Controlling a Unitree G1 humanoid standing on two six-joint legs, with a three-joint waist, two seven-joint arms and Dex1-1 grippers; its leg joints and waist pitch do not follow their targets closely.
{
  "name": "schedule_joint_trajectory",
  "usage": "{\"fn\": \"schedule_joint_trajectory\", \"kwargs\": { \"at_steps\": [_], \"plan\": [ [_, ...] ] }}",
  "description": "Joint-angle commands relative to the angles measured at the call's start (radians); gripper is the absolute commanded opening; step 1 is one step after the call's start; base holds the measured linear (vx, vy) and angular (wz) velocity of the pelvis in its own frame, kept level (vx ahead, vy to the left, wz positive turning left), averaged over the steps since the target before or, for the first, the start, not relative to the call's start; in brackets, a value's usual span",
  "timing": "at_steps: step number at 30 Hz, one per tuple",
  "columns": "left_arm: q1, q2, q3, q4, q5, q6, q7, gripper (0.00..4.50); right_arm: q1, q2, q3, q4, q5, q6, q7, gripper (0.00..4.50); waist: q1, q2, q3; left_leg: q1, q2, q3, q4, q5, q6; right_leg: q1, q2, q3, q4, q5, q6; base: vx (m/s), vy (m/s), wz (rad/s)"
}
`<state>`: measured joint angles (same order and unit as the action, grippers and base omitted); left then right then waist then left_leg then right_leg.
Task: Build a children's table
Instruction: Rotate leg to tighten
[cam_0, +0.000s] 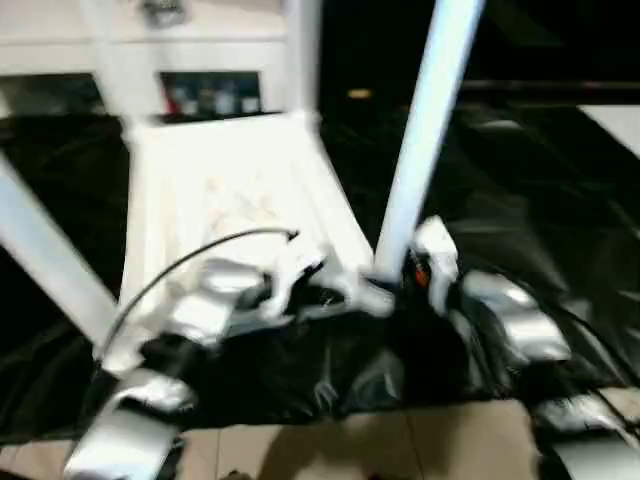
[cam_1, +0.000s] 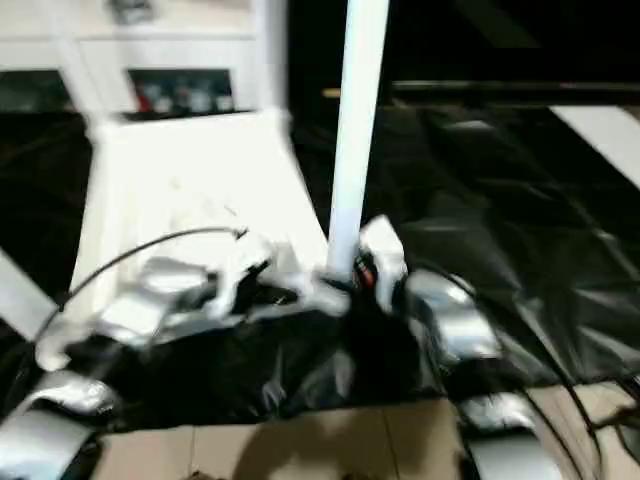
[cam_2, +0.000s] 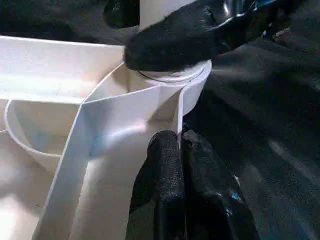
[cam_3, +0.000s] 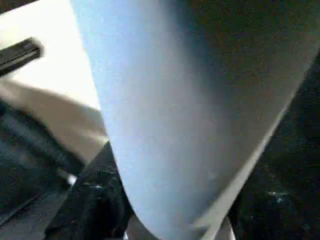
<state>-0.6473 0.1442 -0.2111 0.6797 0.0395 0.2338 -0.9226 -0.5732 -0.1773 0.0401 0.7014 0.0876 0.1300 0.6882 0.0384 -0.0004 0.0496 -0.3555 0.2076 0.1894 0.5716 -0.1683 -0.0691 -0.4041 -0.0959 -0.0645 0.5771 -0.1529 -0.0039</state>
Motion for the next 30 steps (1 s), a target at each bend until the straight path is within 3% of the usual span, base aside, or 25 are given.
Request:
{"fn": "schedule_joint_trajectory", "kwargs": {
  "at_steps": [1,2,4,5,6,10,14,20,22,23,26,30],
  "plan": [
    [-0.055,-0.075,-0.004,0.004,-0.003,0.013,0.093,0.0,-0.006,0.085,0.048,0.111,-0.023,0.085,-0.103,2.26,-0.002,-0.006,-0.054,0.008,0.006,-0.015,-0.066,-0.373,-0.002,0.029,-0.04,0.016,-0.099,-0.597,-0.098,0.0,0.0,0.0],
    [-0.072,-0.106,-0.003,0.022,0.012,0.018,0.164,0.0,-0.038,0.121,0.034,0.158,-0.034,0.087,-0.199,2.26,-0.005,-0.006,-0.053,0.009,0.005,-0.016,-0.067,-0.383,-0.002,0.028,-0.038,0.013,-0.102,-0.607,-0.093,0.0,0.0,0.0],
    [-0.074,-0.113,-0.007,0.022,0.015,0.019,0.169,0.0,-0.044,0.13,0.03,0.166,-0.032,0.081,-0.204,2.26,-0.015,-0.003,-0.053,0.005,0.003,-0.024,-0.068,-0.406,-0.007,0.033,-0.039,0.005,-0.108,-0.63,-0.074,0.0,0.0,0.0],
    [-0.073,-0.126,-0.011,0.02,0.023,0.013,0.174,0.0,-0.053,0.148,0.02,0.172,-0.023,0.068,-0.185,2.64,-0.015,-0.001,-0.055,0.002,0.003,-0.025,-0.069,-0.408,0.002,0.036,-0.041,0.004,-0.111,-0.616,-0.074,0.0,0.0,0.0],
    [-0.074,-0.131,-0.015,0.022,0.025,0.005,0.176,0.0,-0.058,0.155,0.017,0.177,-0.022,0.063,-0.184,2.74,-0.016,-0.001,-0.057,-0.001,0.004,-0.026,-0.07,-0.402,0.005,0.038,-0.041,0.005,-0.108,-0.594,-0.079,0.0,0.0,0.0],
    [-0.052,-0.115,-0.033,0.001,0.014,-0.034,0.11,0.0,-0.046,0.134,0.029,0.157,-0.024,0.056,-0.117,3.1,-0.015,-0.002,-0.058,0.002,0.007,-0.023,-0.073,-0.4,0.019,0.036,-0.036,0.011,-0.099,-0.483,-0.135,0.0,0.0,0.0],
    [-0.037,-0.091,-0.031,-0.018,-0.001,-0.041,0.063,0.0,-0.025,0.097,0.04,0.124,-0.009,0.047,-0.027,3.39,-0.011,-0.003,-0.062,0.001,0.01,-0.019,-0.072,-0.37,0.033,0.04,-0.038,0.019,-0.089,-0.403,-0.169,0.0,0.0,0.0],
    [-0.007,-0.026,-0.017,-0.069,-0.054,-0.047,-0.079,0.0,0.028,-0.016,0.083,0.047,-0.019,-0.016,0.163,3.81,0.007,-0.005,-0.069,-0.003,0.013,-0.008,-0.063,-0.252,0.073,0.05,-0.038,0.025,-0.067,-0.233,-0.237,0.0,0.0,0.0],
    [0.001,-0.011,-0.017,-0.077,-0.066,-0.063,-0.122,0.0,0.039,-0.036,0.083,0.025,-0.009,-0.021,0.208,3.81,0.013,-0.004,-0.071,-0.004,0.013,-0.008,-0.061,-0.229,0.078,0.053,-0.039,0.025,-0.062,-0.212,-0.243,0.0,0.0,0.0],
    [0.015,0.022,-0.02,-0.099,-0.088,-0.083,-0.206,0.0,0.067,-0.08,0.09,-0.03,0.014,-0.02,0.316,3.81,0.019,-0.003,-0.069,-0.004,0.014,-0.008,-0.06,-0.214,0.082,0.056,-0.036,0.024,-0.06,-0.196,-0.249,0.0,0.0,0.0],
    [0.029,0.051,-0.027,-0.127,-0.106,-0.078,-0.276,0.0,0.093,-0.12,0.104,-0.082,0.039,0.003,0.424,3.81,0.032,0.0,-0.068,-0.002,0.02,-0.004,-0.058,-0.212,0.094,0.053,-0.036,0.025,-0.054,-0.176,-0.261,0.0,0.0,0.0],
    [0.043,0.087,-0.045,-0.156,-0.123,-0.065,-0.353,0.0,0.117,-0.156,0.131,-0.125,0.062,0.006,0.525,3.68,0.044,0.002,-0.062,0.004,0.022,-0.004,-0.065,-0.274,0.062,0.049,-0.037,0.026,-0.064,-0.29,-0.237,0.0,0.0,0.0]
  ]
}}
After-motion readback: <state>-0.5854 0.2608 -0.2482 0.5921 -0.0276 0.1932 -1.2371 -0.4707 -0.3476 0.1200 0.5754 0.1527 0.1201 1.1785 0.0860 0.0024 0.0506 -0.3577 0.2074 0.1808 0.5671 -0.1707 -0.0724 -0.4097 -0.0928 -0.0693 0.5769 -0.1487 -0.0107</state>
